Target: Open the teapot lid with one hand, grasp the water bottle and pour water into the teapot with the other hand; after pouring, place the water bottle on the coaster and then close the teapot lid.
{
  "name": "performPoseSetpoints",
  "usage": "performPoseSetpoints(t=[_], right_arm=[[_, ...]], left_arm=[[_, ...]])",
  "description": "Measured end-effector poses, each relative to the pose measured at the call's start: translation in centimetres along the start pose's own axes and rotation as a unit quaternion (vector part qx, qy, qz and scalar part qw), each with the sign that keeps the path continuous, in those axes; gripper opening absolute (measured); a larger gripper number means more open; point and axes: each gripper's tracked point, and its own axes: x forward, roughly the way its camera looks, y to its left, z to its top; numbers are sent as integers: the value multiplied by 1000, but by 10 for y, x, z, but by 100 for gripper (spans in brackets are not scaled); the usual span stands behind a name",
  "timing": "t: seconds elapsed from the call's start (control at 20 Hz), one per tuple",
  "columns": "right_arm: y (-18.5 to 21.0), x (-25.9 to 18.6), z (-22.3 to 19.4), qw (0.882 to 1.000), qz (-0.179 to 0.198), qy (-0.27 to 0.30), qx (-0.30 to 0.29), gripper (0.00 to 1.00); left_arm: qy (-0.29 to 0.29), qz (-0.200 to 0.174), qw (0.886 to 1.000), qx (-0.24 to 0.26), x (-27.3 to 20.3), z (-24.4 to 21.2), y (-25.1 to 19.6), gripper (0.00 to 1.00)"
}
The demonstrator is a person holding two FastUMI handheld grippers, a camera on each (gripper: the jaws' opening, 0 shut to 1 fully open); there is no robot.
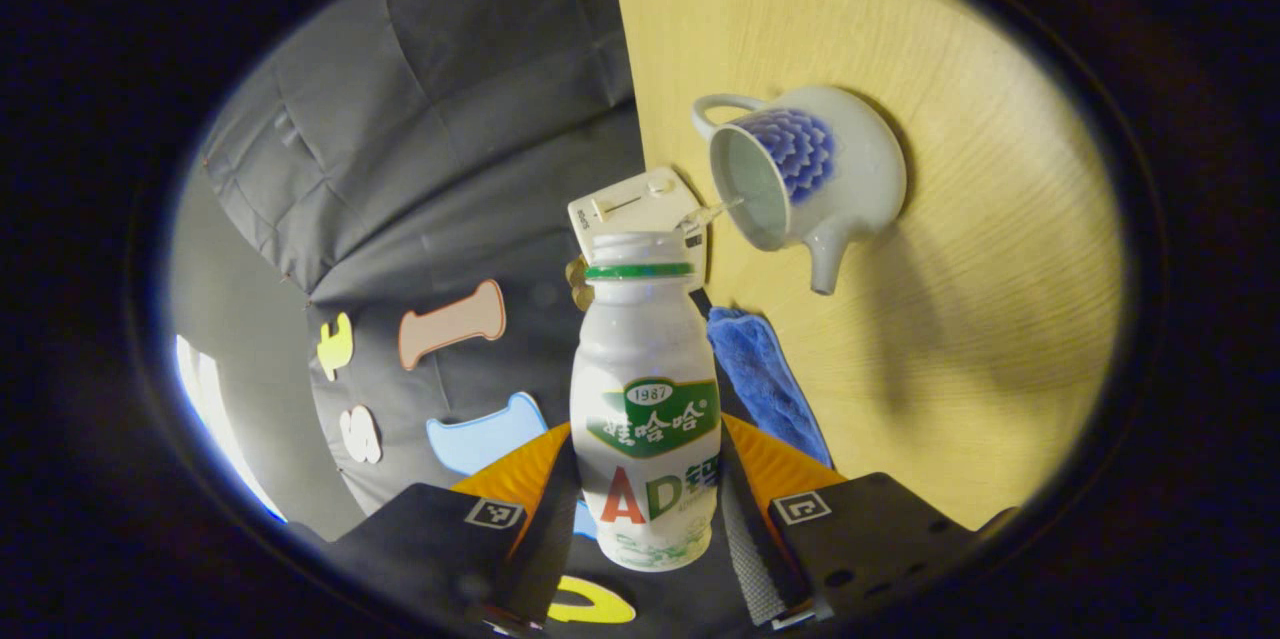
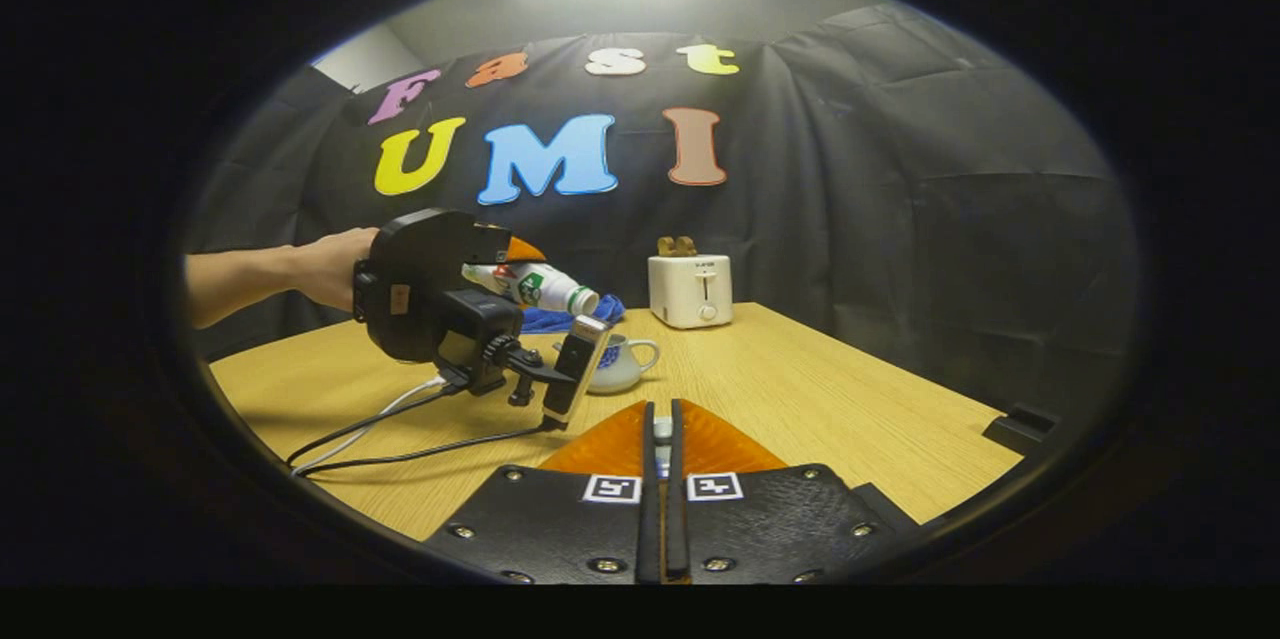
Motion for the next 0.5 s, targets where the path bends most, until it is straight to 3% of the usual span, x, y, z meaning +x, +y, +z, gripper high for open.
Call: performPoseSetpoints(t=[0.5], right_arm=[[-7,-3,1,1000,-8,-2,10,2]], left_arm=[[-13,9,999,46,2,3,5,76]])
